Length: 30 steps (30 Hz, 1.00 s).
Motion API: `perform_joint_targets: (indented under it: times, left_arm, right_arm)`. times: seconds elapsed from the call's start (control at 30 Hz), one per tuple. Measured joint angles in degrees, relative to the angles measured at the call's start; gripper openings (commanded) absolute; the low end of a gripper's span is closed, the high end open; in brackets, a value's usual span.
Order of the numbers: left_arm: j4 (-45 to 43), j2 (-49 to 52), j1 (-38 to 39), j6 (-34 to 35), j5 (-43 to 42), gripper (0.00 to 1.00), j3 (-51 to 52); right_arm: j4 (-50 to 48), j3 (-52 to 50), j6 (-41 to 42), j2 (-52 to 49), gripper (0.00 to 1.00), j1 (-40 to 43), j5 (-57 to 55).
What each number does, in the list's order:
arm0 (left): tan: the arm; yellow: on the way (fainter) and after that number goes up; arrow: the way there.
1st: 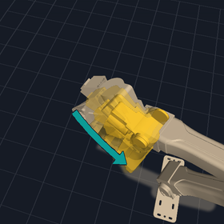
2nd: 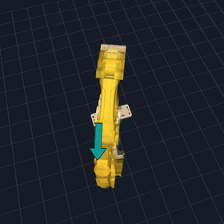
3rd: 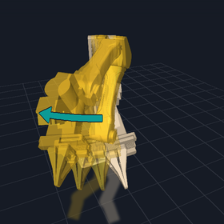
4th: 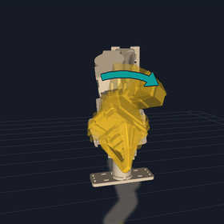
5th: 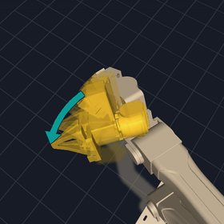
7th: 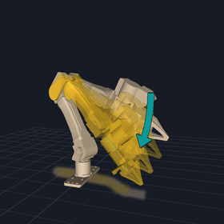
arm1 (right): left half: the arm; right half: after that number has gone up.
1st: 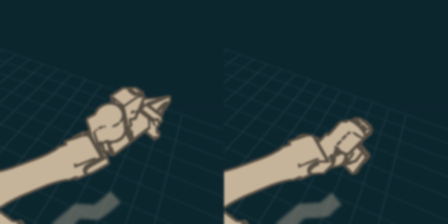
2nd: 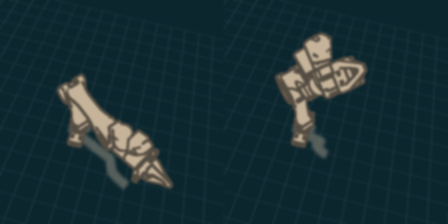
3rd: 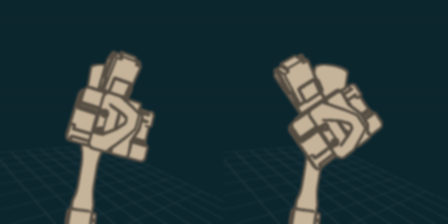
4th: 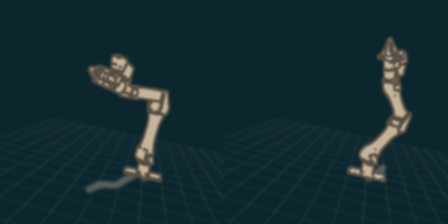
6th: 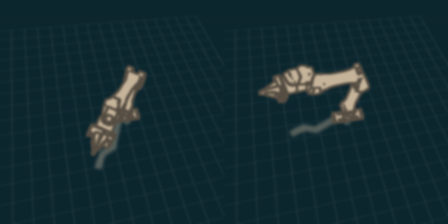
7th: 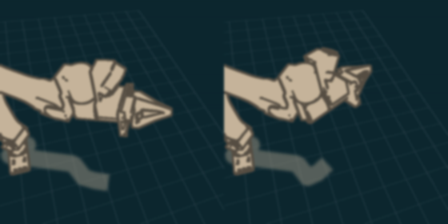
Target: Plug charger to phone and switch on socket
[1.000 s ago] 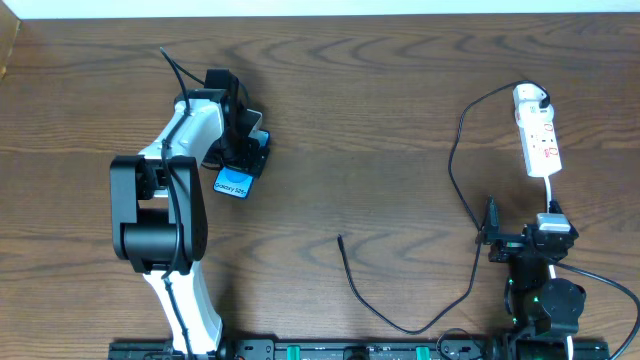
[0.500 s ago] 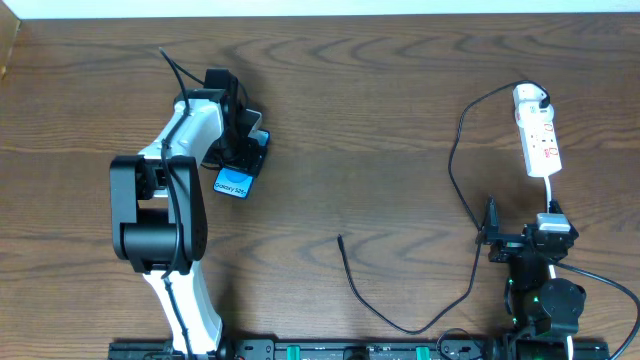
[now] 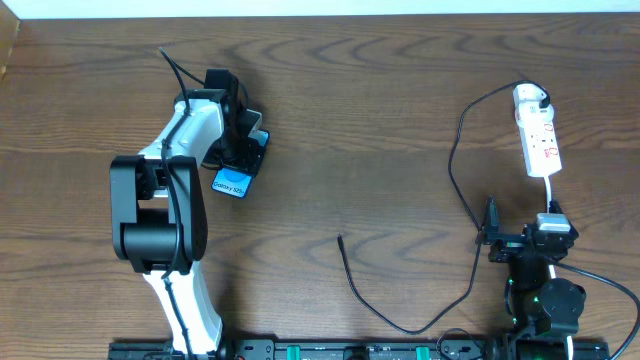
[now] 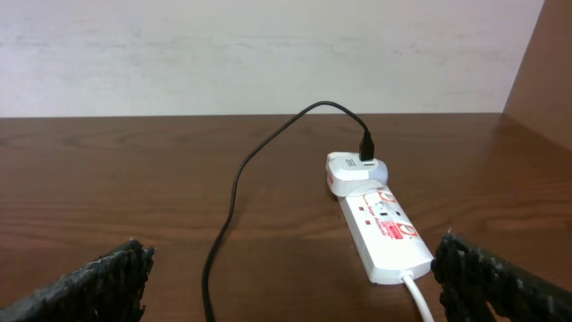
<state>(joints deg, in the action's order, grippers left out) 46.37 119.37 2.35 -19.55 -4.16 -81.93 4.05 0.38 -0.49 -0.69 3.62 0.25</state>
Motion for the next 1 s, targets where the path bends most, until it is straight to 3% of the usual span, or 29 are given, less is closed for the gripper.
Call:
perform_joint_targets:
  times: [0.23, 0.53, 0.9, 1.0]
  left_arm:
    - [0.02, 0.0, 0.0, 0.0, 0.0, 0.73, 0.0]
    - [0.02, 0.0, 0.0, 0.0, 0.0, 0.57, 0.0]
    - [0.02, 0.0, 0.0, 0.0, 0.0, 0.1, 0.0]
    - [0.02, 0.0, 0.0, 0.0, -0.02, 0.07, 0.0]
  right_arm:
    - [0.0, 0.0, 0.0, 0.0, 0.99, 0.0, 0.0]
    - [0.0, 0.0, 0.0, 0.0, 0.99, 0.0, 0.0]
    - [0.0, 0.0, 0.0, 0.0, 0.99, 0.0, 0.0]
    - [0.0, 0.0, 0.0, 0.0, 0.99, 0.0, 0.0]
